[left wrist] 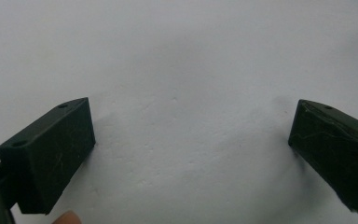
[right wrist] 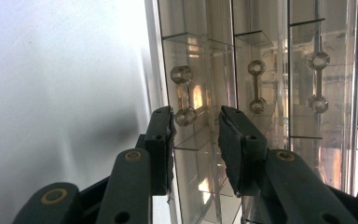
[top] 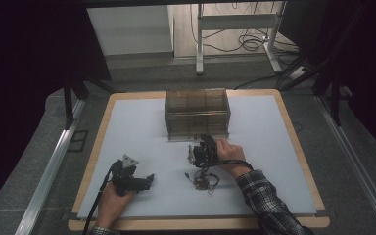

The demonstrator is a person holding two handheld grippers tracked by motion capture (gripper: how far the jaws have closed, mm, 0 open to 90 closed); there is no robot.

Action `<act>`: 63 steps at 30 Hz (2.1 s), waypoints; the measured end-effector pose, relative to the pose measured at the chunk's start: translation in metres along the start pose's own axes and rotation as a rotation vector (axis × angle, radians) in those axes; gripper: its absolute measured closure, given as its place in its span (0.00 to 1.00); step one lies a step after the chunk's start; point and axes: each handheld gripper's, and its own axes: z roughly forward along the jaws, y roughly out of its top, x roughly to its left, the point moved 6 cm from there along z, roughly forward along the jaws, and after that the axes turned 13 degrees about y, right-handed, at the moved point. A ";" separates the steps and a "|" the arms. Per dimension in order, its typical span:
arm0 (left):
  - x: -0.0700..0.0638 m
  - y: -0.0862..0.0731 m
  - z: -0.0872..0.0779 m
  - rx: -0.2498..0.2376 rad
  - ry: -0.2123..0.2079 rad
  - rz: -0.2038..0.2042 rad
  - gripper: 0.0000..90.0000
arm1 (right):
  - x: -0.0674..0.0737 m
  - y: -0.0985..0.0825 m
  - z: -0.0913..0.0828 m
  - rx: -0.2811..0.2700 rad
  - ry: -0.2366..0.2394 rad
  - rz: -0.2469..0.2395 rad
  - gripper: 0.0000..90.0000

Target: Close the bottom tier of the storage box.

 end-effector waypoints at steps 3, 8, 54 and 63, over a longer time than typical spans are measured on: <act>0.000 0.000 0.000 0.000 0.000 0.000 0.01 | -0.001 -0.001 -0.001 -0.009 0.024 0.015 0.69; 0.000 0.000 0.000 0.000 0.000 0.000 0.01 | -0.003 -0.005 -0.003 -0.029 0.083 0.071 0.67; 0.000 0.000 0.000 0.000 0.000 -0.001 0.01 | -0.039 -0.038 -0.015 -0.187 0.446 0.375 0.61; 0.000 0.000 0.000 0.000 0.000 -0.001 0.01 | -0.049 -0.047 -0.013 -0.185 0.477 0.418 0.60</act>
